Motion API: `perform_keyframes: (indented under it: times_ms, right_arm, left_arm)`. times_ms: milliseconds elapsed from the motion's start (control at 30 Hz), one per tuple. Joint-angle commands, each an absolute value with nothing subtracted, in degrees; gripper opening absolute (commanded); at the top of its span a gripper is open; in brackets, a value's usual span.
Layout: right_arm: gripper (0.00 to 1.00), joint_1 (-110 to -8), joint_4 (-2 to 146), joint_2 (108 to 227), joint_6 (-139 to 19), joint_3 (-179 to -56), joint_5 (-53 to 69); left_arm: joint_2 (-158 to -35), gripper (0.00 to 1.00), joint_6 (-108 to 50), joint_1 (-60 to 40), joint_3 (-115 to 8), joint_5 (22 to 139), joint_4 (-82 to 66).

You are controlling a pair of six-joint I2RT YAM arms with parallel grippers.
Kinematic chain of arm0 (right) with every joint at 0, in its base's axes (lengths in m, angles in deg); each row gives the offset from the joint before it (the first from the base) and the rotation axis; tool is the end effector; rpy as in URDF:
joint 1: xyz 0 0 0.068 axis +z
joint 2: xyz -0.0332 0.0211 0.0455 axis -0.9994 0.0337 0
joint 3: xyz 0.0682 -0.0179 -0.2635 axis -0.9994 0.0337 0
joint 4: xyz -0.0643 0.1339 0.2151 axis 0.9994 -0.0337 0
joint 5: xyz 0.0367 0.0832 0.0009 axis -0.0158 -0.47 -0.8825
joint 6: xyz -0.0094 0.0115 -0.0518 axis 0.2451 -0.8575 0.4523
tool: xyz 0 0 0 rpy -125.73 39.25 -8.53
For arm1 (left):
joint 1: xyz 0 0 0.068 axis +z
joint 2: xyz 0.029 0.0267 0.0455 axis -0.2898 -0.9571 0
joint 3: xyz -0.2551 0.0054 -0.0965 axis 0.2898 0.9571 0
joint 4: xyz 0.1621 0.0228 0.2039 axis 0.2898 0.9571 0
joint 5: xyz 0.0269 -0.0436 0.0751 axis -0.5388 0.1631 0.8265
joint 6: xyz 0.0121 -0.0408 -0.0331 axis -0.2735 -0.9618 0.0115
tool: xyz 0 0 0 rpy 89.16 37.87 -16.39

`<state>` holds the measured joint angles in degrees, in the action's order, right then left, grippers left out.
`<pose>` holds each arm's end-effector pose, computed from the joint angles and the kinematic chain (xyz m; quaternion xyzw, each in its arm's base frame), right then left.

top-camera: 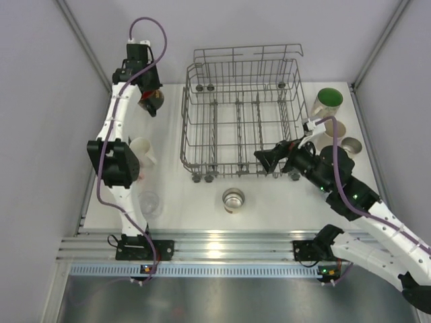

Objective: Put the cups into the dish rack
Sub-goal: Grab a cup with the left arm, then pass the cup from the left arm to the right

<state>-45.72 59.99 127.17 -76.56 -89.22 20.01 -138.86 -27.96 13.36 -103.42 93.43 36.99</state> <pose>0.1232 0.1090 0.3623 -0.0982 0.7366 0.3407 0.5759 0.4661 -0.0255 0.3601 -0.0693 0.8962 -0.0157 0.4379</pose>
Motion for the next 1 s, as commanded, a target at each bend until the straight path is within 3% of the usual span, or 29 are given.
perform_keyframes:
  times_ms: [0,133,600,967]
  right_arm:
    - [0.99,-45.2,63.1,128.6,-76.9,-92.9,16.3]
    - [0.99,-45.2,64.3,130.8,-77.5,-93.9,13.6]
    - [0.97,-45.2,76.6,137.1,-85.4,-94.3,5.3]
    - [0.91,-45.2,97.9,146.2,-98.2,-89.8,-2.5]
  left_arm:
    - [-126.8,0.00,-30.4,13.4,-108.1,92.5,29.2]
    - [-119.6,0.00,-34.0,13.4,-105.7,89.1,26.3]
    - [-96.6,0.00,-64.9,13.3,-68.5,61.4,-13.9]
    - [-83.3,0.00,-79.0,10.8,-46.4,57.6,-33.6]
